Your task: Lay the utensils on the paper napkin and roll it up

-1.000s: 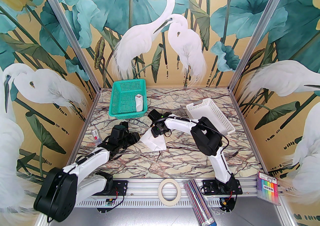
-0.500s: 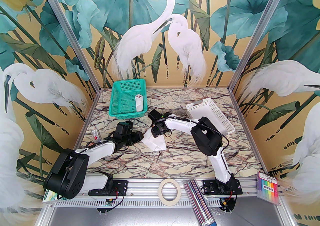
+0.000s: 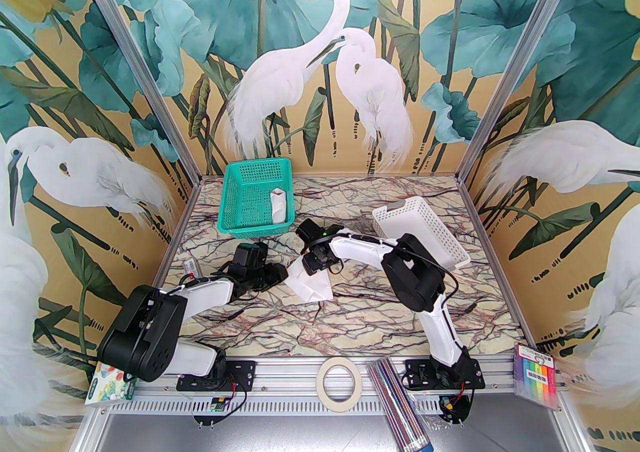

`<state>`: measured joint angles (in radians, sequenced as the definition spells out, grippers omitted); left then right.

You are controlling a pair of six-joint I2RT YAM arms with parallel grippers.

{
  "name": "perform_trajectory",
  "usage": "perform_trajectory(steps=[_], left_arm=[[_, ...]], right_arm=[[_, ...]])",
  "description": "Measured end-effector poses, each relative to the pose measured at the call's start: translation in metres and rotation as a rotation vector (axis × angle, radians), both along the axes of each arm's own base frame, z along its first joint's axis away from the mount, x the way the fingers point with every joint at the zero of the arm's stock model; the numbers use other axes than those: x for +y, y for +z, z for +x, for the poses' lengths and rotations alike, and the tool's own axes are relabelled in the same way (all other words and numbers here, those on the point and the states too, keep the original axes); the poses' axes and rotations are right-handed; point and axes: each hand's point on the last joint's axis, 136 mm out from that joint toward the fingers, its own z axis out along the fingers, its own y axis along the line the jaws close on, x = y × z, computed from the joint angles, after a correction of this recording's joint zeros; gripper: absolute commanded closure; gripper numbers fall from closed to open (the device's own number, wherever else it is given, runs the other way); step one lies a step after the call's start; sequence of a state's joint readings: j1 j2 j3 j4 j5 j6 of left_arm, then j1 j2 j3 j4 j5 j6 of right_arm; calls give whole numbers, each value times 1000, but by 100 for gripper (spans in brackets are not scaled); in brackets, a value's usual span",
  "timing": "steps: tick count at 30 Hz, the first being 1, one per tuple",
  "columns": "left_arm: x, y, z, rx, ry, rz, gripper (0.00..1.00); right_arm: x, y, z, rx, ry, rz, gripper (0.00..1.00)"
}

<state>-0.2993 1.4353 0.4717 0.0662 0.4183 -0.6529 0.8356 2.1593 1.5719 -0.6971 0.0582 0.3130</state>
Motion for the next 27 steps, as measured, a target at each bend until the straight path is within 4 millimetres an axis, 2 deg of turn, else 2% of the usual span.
perform_trajectory(steps=[6, 12, 22, 27], left_arm=[[-11, 5, -4, -2, -16, -87, 69], [-18, 14, -3, -9, -6, -165, 65], [-30, 6, -26, 40, -3, -209, 60], [-29, 3, -25, 38, 13, -195, 60]], right_arm=[[0, 0, 0, 0, 0, 0, 39], [0, 0, 0, 0, 1, 1, 39], [0, 0, 0, 1, 0, 1, 39], [0, 0, 0, -2, 1, 3, 39]])
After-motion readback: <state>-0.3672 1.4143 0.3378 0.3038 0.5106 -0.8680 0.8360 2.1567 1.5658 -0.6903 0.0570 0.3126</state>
